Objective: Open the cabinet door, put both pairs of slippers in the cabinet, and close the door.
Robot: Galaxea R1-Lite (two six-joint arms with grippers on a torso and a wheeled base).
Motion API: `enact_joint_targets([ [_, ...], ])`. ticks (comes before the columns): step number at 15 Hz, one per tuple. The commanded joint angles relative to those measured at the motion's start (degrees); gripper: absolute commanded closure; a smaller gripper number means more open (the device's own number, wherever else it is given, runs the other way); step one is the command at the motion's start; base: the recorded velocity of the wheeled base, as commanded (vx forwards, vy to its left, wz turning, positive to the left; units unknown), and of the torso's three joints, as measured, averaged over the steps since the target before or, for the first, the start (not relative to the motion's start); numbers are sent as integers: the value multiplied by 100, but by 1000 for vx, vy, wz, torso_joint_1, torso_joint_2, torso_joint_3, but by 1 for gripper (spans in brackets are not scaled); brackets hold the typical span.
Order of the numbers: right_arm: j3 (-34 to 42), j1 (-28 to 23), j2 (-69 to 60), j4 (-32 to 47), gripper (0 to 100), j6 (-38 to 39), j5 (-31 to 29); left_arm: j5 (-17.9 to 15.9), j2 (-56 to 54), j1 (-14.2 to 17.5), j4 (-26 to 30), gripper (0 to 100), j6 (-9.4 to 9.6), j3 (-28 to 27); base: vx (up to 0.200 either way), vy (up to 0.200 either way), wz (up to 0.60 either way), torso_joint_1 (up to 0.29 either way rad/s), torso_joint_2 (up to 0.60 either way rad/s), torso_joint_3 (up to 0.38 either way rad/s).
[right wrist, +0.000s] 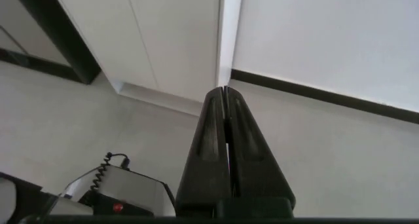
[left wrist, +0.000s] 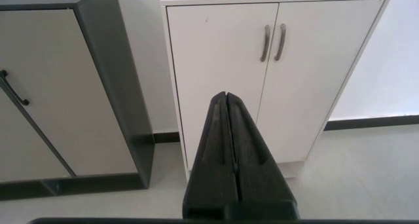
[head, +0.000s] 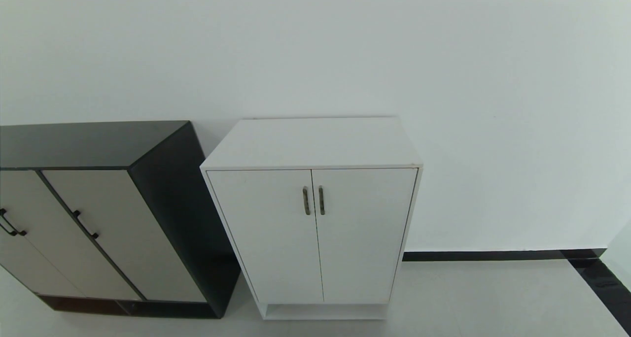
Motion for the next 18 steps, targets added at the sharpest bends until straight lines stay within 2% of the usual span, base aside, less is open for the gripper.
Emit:
enact_joint_targets([
  [1, 0, -824, -156, 1, 100, -49, 3, 1, 0, 1, -2, 100, -1, 0, 0, 0, 0, 0, 0, 0],
  [6, 0, -1220, -947, 1, 100, -49, 3, 1, 9, 1, -2, 100, -1, 0, 0, 0, 0, 0, 0, 0],
  [9, 0, -1246, -1395, 1, 100, -49, 3, 1, 0, 1, -2, 100, -1, 0, 0, 0, 0, 0, 0, 0],
  [18, 0, -1264, -1421, 1, 100, -40, 21, 1, 9, 1, -2, 100, 8, 0, 0, 0, 0, 0, 0, 0],
])
